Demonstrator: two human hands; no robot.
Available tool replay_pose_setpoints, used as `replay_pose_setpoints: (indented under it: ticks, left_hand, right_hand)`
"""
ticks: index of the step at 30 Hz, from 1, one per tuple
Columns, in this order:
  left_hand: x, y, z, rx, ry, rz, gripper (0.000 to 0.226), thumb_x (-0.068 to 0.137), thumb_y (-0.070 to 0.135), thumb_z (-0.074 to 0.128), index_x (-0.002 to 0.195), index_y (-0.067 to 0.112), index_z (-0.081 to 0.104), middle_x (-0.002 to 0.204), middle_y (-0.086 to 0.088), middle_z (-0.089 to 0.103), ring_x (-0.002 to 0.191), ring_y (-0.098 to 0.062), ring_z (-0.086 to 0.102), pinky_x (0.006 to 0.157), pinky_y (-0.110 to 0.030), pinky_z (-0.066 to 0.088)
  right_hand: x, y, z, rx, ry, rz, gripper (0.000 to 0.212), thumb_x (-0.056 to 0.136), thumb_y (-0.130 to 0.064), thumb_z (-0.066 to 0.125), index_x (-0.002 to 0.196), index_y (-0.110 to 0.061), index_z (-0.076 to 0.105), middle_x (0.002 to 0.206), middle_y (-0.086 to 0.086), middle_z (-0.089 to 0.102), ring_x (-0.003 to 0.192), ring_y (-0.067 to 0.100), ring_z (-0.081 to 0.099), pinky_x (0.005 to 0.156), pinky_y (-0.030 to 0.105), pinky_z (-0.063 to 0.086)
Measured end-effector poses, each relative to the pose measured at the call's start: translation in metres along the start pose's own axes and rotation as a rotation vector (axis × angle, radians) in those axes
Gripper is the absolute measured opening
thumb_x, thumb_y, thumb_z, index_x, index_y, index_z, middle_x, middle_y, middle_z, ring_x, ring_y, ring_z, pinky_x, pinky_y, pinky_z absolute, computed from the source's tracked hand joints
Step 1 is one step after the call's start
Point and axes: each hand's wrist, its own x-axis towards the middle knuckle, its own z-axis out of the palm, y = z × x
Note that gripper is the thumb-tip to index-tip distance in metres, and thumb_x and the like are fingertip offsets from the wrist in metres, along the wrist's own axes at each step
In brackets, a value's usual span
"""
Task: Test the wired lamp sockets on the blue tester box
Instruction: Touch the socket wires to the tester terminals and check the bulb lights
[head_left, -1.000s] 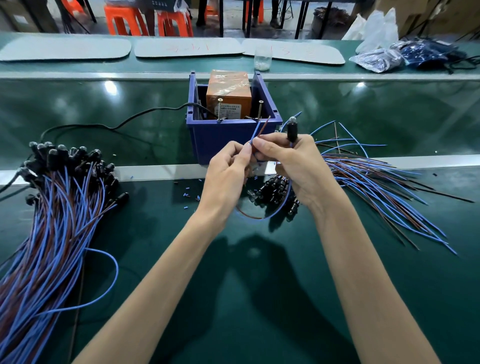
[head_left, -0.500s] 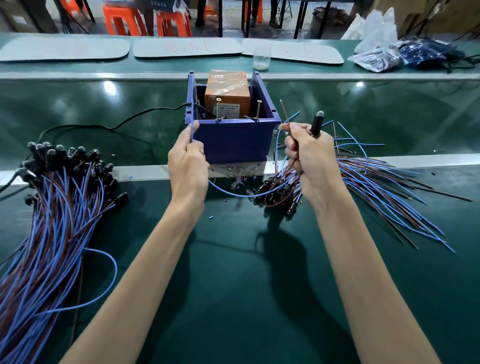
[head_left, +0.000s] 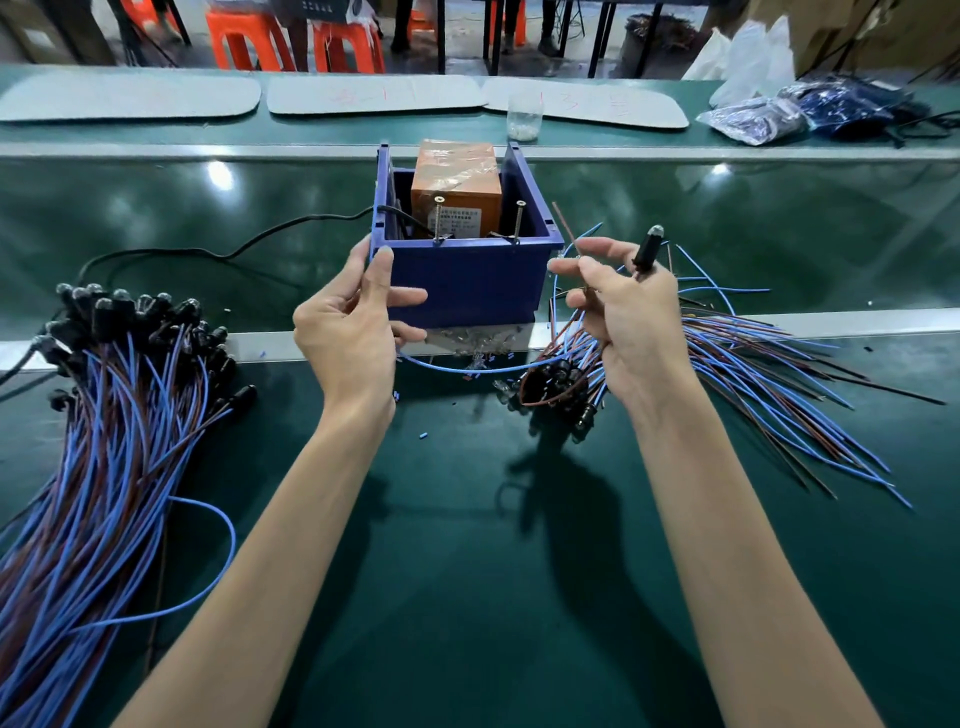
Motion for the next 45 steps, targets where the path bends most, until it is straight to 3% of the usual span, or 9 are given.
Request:
replay_pose_setpoints:
  ticks: [2,5,9,13,22,32,45]
  left_hand:
    - [0.001,-0.002,0.001,-0.017,0.033,-0.008,0.025,0.095,0.022,0.06,0.118,0.017,0.067,0.048,0.011,0.056,0.036,-0.006,0.039,0.04,-0.017,0.036]
    - [0.006,-0.007,0.005,0.016,0.019,-0.069,0.033,0.097,0.01,0.047,0.126,0.016,0.063,0.052,0.013,0.042,0.051,-0.008,0.029,0.05,-0.021,0.028]
    - [0.004,-0.007,0.002,0.207,-0.121,-0.017,0.048,0.1,0.005,0.03,0.142,0.023,0.045,0.076,0.014,0.065,0.047,-0.004,0.052,0.054,-0.013,0.039]
    - [0.004,-0.007,-0.001,0.251,-0.194,0.048,0.044,0.105,0.011,0.031,0.147,0.023,0.036,0.087,0.011,0.072,0.051,-0.009,0.066,0.052,-0.013,0.045]
    - [0.006,-0.004,-0.003,0.205,-0.157,0.064,0.027,0.099,0.011,0.05,0.124,0.008,0.061,0.08,0.003,0.071,0.05,-0.008,0.066,0.053,-0.012,0.047]
    - [0.012,-0.003,-0.008,0.254,-0.152,0.094,0.026,0.101,0.008,0.042,0.114,0.014,0.064,0.07,0.008,0.062,0.045,-0.003,0.058,0.061,-0.02,0.052]
    - [0.018,0.0,-0.013,0.237,-0.24,0.013,0.028,0.101,0.007,0.04,0.102,0.022,0.064,0.061,0.012,0.052,0.045,-0.002,0.052,0.055,-0.015,0.043]
  right_hand:
    - [0.0,0.002,0.003,0.007,-0.01,0.002,0.02,0.095,0.002,0.047,0.089,-0.011,0.061,0.077,0.004,0.07,0.045,0.002,0.046,0.037,0.01,0.027]
    - [0.0,0.003,0.005,0.01,-0.003,0.016,0.025,0.092,0.007,0.044,0.091,-0.008,0.064,0.079,0.003,0.07,0.048,0.001,0.046,0.036,0.011,0.025]
    - [0.001,0.004,0.002,-0.004,0.0,-0.021,0.029,0.092,0.01,0.041,0.099,-0.008,0.063,0.088,0.005,0.068,0.05,0.0,0.052,0.038,0.009,0.03]
    - [0.004,0.004,-0.002,0.009,-0.024,-0.068,0.027,0.096,0.009,0.042,0.108,-0.006,0.06,0.089,0.007,0.066,0.053,0.003,0.064,0.042,0.009,0.037]
    - [0.006,0.008,-0.004,0.001,-0.014,-0.074,0.023,0.096,0.002,0.048,0.095,-0.013,0.065,0.084,0.008,0.068,0.05,0.006,0.065,0.041,0.006,0.035]
    - [0.012,0.005,-0.016,-0.034,-0.034,-0.014,0.023,0.096,-0.003,0.05,0.096,-0.017,0.068,0.082,-0.002,0.07,0.047,0.001,0.051,0.035,0.011,0.024]
    - [0.013,0.003,-0.021,-0.036,-0.159,0.058,0.03,0.097,0.0,0.042,0.1,-0.015,0.068,0.084,-0.004,0.069,0.051,0.001,0.044,0.035,0.01,0.022]
